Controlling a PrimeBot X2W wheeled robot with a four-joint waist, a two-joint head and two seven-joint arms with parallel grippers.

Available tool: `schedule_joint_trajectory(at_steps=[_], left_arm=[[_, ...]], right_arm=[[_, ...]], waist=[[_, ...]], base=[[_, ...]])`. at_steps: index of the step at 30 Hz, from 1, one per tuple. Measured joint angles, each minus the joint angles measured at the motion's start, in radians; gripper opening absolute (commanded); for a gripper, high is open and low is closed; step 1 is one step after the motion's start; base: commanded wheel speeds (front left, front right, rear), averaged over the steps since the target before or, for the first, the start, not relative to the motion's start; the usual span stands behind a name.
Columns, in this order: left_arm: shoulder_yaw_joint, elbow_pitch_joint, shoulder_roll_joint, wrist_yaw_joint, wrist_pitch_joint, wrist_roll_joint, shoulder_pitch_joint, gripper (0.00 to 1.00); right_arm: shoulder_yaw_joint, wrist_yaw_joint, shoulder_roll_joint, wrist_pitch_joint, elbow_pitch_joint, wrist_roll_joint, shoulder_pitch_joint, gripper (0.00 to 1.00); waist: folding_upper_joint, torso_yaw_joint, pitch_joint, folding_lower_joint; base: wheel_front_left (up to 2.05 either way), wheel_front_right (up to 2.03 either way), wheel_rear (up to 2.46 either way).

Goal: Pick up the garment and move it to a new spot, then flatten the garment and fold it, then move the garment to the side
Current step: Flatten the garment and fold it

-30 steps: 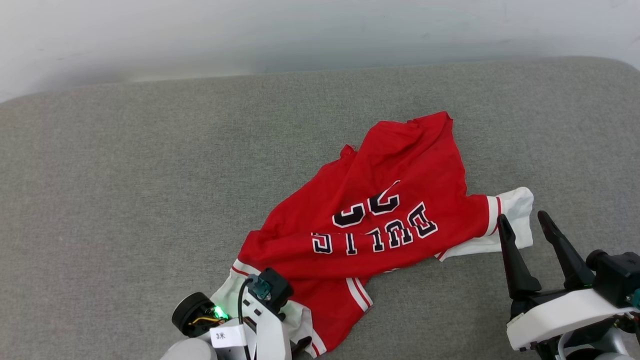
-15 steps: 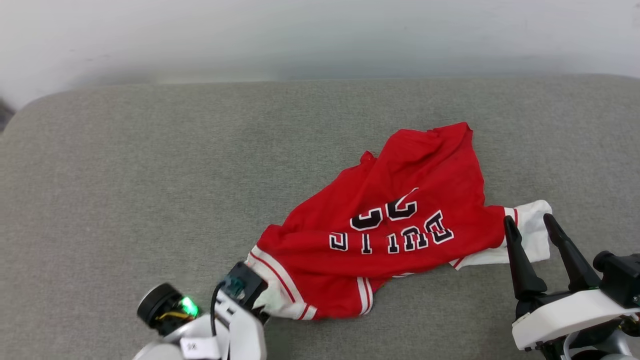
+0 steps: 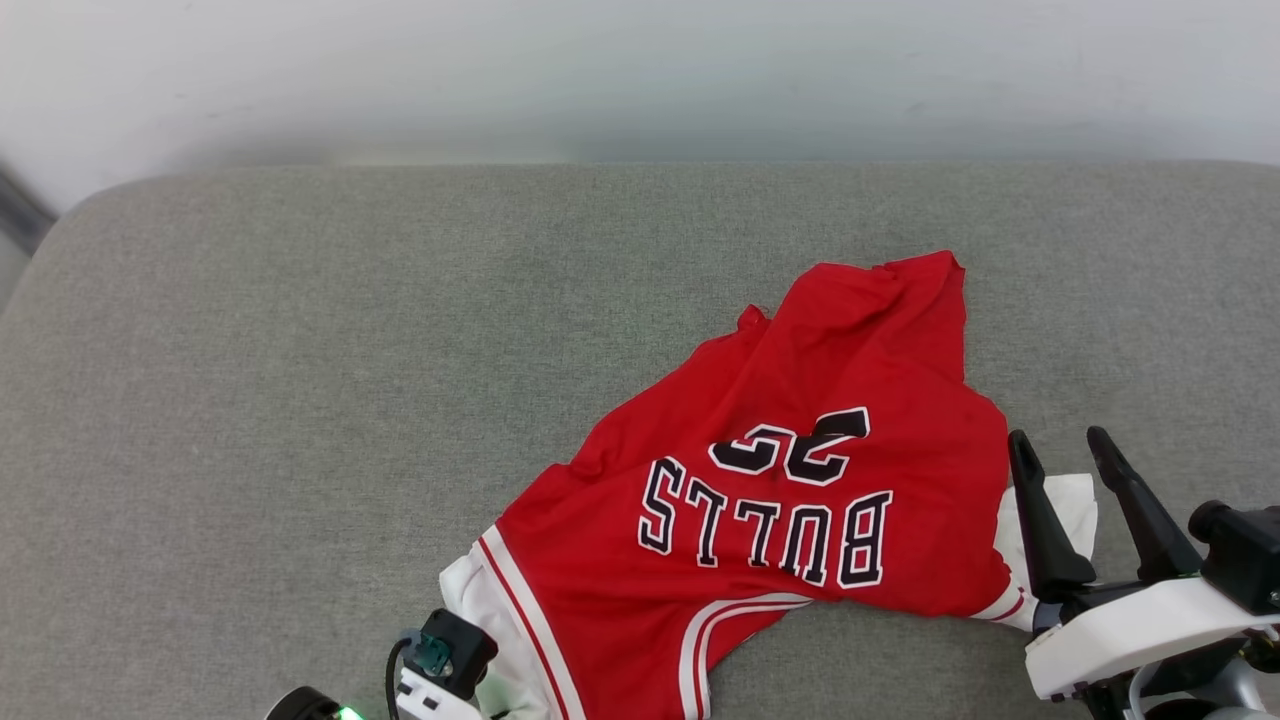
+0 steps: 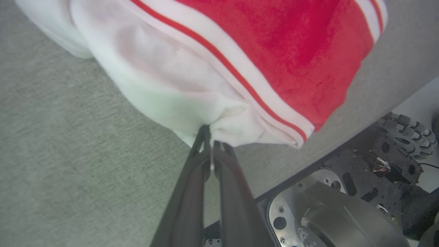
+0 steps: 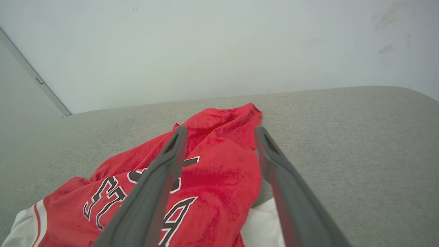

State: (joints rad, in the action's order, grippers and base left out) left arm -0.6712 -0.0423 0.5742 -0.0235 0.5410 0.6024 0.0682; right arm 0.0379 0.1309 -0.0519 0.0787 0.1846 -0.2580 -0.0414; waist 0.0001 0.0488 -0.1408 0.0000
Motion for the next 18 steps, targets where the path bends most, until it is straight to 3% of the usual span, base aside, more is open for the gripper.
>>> schedule_joint_trajectory(at_steps=[1, 2, 18], left_arm=[[0.006, 0.007, -0.011, -0.005, -0.017, 0.002, 0.0, 0.82], [0.012, 0.01, -0.021, -0.012, -0.036, 0.001, 0.0, 1.0], [0.191, -0.082, -0.075, -0.217, -0.352, -0.054, -0.037, 1.0]], right_arm=[[0.001, 0.0, 0.0, 0.0, 0.003, 0.0, 0.0, 1.0], [0.004, 0.0, 0.0, 0.001, 0.005, 0.0, 0.0, 1.0], [0.072, 0.0, 0.0, 0.024, 0.006, -0.022, -0.056, 1.0]], waist=[[0.0, -0.001, 0.001, 0.0], [0.0, -0.001, 0.003, 0.0], [0.0, 0.008, 0.096, 0.0]], base=[[0.0, 0.0, 0.0], [0.0, 0.0, 0.0], [0.0, 0.0, 0.0]])
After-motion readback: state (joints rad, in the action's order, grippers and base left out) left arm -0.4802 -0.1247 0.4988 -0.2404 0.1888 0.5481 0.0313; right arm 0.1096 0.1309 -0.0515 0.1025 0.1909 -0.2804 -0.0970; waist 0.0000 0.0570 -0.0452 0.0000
